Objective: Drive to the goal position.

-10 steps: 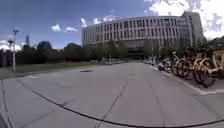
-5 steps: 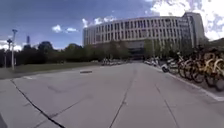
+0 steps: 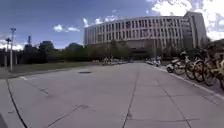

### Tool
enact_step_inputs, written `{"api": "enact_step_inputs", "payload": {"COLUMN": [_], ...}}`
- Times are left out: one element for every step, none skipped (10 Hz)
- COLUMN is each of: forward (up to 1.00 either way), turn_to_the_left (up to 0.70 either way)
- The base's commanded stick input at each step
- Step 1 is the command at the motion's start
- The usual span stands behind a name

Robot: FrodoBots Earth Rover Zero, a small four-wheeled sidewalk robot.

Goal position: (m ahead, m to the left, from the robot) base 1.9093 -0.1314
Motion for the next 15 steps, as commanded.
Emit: {"api": "enact_step_inputs", "payload": {"forward": [0.70, 0.70, 0.70, 0.70, 0.70, 0.70, 0.70, 0.70, 0.70, 0.70, 0.70, 0.70, 0.70, 0.70, 0.70], "turn_to_the_left": [0.01, 0.01, 0.01, 0.01, 0.01, 0.01, 0.01, 0.01, 0.01, 0.01, 0.01, 0.01, 0.01, 0.01, 0.01]}}
